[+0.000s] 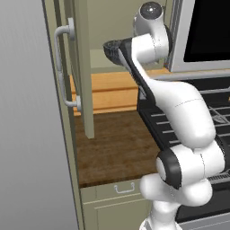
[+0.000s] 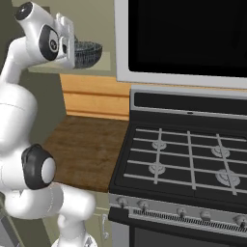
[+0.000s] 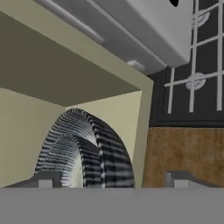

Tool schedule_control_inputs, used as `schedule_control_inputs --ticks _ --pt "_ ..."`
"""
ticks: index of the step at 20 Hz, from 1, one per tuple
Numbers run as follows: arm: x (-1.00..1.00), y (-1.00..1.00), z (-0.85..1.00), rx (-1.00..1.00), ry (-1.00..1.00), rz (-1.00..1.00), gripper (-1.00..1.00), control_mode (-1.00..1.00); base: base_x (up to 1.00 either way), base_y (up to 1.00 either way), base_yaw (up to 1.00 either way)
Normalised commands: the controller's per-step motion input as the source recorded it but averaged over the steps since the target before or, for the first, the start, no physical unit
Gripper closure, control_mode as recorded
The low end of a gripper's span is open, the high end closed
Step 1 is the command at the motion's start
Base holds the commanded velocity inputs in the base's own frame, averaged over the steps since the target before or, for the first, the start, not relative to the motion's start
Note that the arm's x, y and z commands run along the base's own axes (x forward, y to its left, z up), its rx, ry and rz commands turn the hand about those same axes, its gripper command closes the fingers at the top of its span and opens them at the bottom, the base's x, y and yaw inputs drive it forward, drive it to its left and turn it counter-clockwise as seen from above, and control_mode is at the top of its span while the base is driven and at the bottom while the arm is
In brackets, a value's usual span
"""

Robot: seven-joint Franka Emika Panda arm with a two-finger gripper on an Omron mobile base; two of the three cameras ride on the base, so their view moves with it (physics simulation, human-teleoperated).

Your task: Pick up the bowls on the counter and stack them on top of one another in the open cabinet. Place the smaller bowl on top of the larger bowl.

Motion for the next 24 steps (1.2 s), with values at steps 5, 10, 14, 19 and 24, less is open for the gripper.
schedule_control_inputs --ticks 5,10,14,19,24 --pt "-1.00 -0.30 -0.08 0.14 -0.14 0.01 -1.00 -1.00 0.00 0.00 0.00" --pt "-1.00 -0.28 -0.59 0.05 -0.09 0.14 -1.00 -1.00 0.00 0.00 0.00" --pt "-1.00 -0.23 -1.00 0.05 0.00 0.29 -1.00 -1.00 0.00 0.00 0.00" --pt "-0.98 -0.19 -1.00 0.14 0.03 0.34 -1.00 -1.00 0.00 0.00 0.00" --pt "-0.59 -0.15 -1.00 0.11 0.08 0.29 -1.00 -1.00 0.00 0.00 0.00"
